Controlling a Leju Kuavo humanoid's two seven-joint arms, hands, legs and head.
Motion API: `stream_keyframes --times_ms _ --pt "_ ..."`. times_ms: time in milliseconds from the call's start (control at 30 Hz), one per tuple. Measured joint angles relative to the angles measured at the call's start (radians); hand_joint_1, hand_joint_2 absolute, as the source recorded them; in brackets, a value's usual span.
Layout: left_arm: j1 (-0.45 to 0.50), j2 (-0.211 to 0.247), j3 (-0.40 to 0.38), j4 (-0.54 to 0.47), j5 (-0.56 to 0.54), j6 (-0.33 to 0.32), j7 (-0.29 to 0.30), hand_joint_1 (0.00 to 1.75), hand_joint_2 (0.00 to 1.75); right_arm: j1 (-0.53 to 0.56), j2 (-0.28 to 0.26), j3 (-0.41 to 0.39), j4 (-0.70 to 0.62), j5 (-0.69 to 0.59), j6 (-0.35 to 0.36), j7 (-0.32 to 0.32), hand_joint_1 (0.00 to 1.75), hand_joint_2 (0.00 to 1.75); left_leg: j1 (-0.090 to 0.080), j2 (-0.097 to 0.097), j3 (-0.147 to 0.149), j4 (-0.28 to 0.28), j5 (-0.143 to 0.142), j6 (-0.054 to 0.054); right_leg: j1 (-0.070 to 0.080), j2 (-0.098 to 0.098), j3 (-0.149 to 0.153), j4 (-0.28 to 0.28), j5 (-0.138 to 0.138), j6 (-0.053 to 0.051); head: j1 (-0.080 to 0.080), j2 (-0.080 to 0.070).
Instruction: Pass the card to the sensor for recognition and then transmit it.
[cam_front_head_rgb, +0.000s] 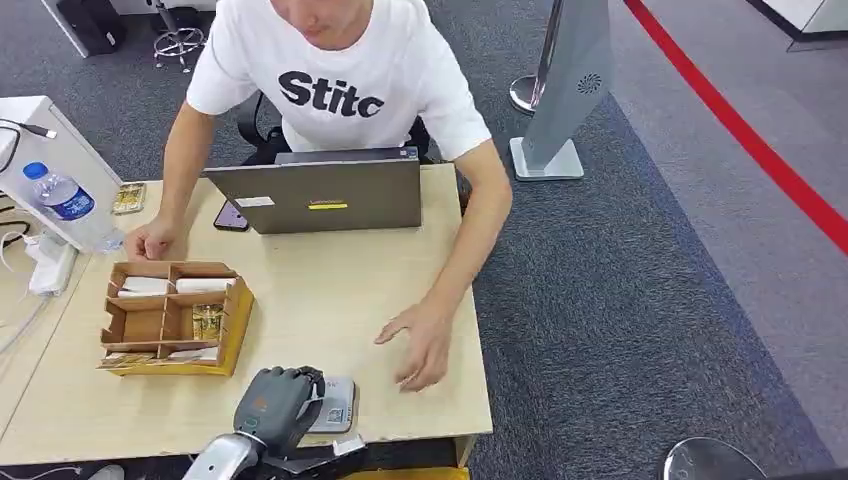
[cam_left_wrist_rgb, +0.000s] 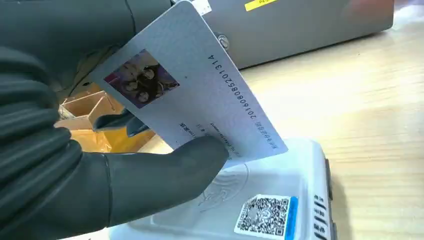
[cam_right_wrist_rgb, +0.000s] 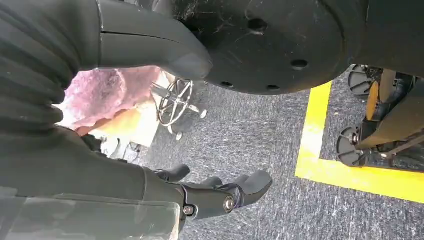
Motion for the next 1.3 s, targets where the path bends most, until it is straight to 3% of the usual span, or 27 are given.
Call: stream_keyframes --times_ms 900,1300 --pt "0.001 0.014 -0.024 -0.028 0.021 0.002 0.025 1.75 1.75 -0.001 0.0 0.055 0.006 -0.06 0.0 0.0 0.0 1.75 0.0 0.0 0.0 0.0 0.0 0.0 0.0 0.0 0.0 0.0 0.0 0.0 0.0 0.0" --pt "-0.159 0.018 0.11 -0.094 0.038 -0.013 0.054 1.75 1.75 -0.003 0.0 0.107 0.011 -0.09 0.002 0.012 0.0 1.75 0.0 -0.001 0.0 0.0 0.001 0.0 0.0 -0.001 0.001 0.0 0.001 -0.001 0.0 0.0"
